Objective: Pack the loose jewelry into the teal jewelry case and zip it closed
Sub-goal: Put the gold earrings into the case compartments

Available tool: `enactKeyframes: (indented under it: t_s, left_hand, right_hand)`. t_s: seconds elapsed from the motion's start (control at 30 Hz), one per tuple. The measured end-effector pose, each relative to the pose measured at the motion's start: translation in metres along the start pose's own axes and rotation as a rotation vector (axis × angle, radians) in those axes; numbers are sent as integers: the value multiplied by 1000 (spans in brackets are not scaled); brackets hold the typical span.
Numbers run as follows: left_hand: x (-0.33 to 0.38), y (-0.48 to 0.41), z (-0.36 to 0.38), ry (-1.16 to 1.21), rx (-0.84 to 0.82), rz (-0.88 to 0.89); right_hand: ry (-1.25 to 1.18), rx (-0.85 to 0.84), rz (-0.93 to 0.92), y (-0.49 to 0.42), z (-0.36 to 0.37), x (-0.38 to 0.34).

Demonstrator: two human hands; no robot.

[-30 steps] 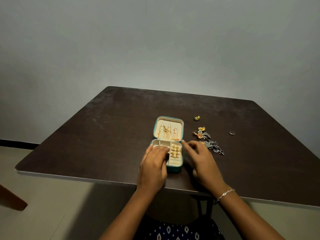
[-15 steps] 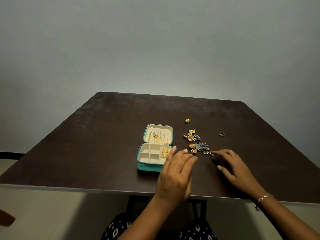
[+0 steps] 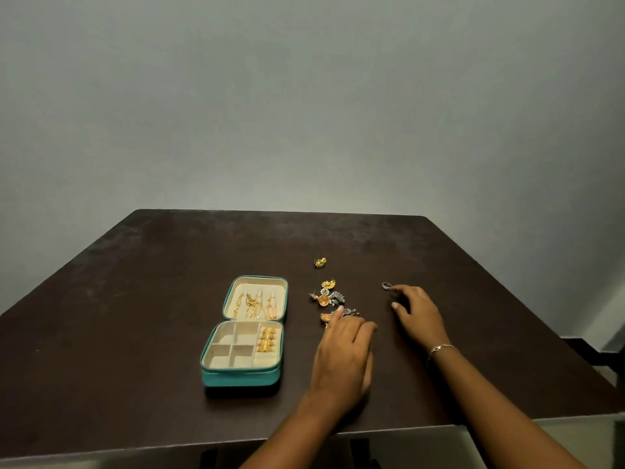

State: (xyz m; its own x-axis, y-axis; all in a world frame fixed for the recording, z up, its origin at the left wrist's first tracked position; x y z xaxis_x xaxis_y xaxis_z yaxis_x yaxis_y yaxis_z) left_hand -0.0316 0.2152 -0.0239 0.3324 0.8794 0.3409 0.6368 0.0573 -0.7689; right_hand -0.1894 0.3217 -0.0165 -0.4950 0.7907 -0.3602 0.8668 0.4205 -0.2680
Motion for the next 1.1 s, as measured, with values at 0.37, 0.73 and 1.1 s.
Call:
enactKeyframes:
  t_s: [0.37,0.73,1.1]
  left_hand:
    - [-7,1,8,13,0,-59]
    - [-7,2,4,73,24,-101]
    - [-7,3,-1,122,-21,-72]
  right_hand:
    - [101,45,43,-29,12,-1]
    - [-190,-57,-33,19,-7,-10]
    - [-495,-282,-151,87,-11,-27]
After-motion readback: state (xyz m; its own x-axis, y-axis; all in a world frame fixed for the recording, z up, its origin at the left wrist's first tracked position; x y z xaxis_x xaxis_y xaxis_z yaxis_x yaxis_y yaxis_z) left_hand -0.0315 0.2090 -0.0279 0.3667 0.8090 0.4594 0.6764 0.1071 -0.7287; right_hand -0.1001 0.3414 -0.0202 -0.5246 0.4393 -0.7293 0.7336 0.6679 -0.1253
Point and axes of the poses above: each hand's wrist, its own y-axis away from the middle knuckle, its own z-axis out of the palm, x = y × z, the point moved 1 cm from there along -y, towards the middle knuckle, and after that the axes turned 12 degrees about y, right-handed, at the moved point
